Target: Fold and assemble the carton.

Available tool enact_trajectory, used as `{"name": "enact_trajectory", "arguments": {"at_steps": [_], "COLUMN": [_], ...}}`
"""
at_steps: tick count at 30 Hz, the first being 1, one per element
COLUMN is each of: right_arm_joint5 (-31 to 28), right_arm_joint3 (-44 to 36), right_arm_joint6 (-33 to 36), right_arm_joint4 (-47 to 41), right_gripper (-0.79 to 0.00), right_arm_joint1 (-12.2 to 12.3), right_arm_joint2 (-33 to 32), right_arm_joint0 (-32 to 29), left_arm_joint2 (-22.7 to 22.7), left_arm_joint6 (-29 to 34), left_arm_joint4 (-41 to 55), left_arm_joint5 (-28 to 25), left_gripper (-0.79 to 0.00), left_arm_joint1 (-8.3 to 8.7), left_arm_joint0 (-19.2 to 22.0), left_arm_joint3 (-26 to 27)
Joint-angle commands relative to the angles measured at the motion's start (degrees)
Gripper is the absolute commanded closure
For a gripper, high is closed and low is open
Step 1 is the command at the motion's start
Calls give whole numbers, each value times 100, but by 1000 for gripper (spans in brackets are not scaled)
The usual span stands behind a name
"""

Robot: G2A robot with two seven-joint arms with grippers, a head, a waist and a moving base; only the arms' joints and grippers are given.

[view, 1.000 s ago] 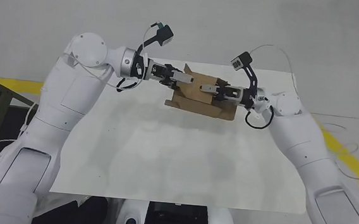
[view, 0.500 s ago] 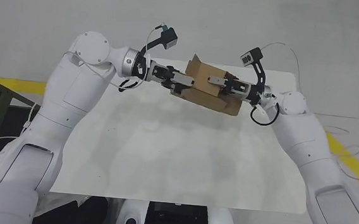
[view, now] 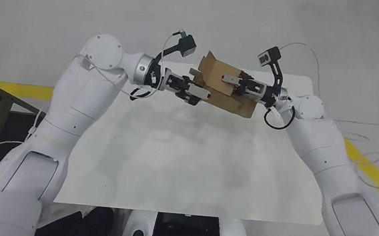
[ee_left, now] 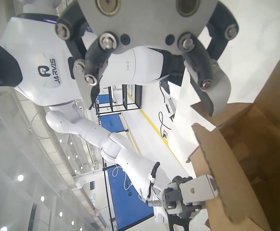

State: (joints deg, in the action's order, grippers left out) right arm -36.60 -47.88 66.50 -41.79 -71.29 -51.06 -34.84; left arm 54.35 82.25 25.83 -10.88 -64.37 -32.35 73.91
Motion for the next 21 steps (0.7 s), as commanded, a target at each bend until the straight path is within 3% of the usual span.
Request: {"name": "enact_trajectory", "arguments": {"at_steps": [1,21], "right_arm_joint5": [2,73], "right_arm_joint3": [0,-190], "right_arm_joint6": [5,-13], "right_arm_joint4": [-15,-12], "right_gripper": [0,0], "right_arm_joint1": [-9,-103], "right_arm_joint2": [-19,-184], "right_arm_joint0": [-7,-174], "left_arm_joint2": [-47,-532], "left_arm_joint6": [19,130], "left_arm_joint4": [-5,166], "left_arm_joint5": [20,-75], "left_gripper": [-785,-785], "left_arm_joint1": [-10,-222], "left_arm_joint0": [-1,362], "left_arm_joint3": [2,-550]}}
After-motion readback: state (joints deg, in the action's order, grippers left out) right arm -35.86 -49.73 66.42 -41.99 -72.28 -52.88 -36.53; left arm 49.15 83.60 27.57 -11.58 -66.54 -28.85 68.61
